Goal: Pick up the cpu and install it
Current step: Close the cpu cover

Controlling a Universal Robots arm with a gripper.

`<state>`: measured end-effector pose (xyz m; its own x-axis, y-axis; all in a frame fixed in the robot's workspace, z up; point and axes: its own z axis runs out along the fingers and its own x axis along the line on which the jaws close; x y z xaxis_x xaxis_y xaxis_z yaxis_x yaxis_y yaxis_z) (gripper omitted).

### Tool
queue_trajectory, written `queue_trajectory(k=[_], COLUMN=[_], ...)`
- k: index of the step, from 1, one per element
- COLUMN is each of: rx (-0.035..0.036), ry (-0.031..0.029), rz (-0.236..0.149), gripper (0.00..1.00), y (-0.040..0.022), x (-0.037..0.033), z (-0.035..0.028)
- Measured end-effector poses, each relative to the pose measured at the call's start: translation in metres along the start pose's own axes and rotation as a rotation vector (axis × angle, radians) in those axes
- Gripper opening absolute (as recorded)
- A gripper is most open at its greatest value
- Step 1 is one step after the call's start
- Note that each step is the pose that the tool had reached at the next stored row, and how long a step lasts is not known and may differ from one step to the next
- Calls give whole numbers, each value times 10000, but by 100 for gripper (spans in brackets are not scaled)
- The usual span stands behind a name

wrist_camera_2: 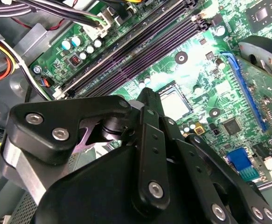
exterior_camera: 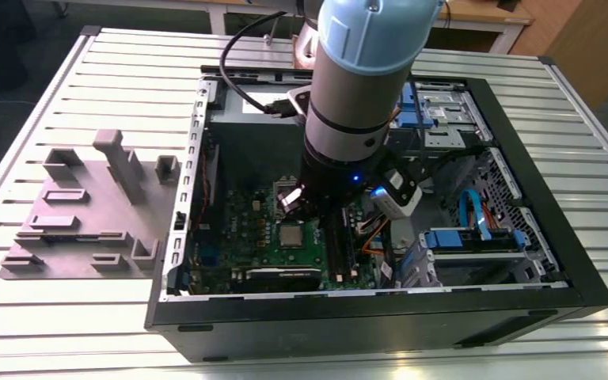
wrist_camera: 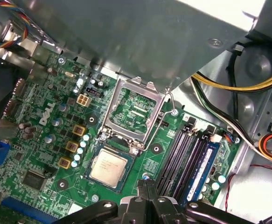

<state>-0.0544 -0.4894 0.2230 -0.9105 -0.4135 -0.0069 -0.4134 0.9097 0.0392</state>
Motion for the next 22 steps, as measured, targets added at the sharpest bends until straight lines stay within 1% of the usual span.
queue_trajectory(k=[4,10,22], rx=[0,-1,0], ry=[0,-1,0], rz=[-1,-1,-1], gripper=[10,10,10], y=[14,73,77], x=[-7,-34,-36], z=[5,24,37])
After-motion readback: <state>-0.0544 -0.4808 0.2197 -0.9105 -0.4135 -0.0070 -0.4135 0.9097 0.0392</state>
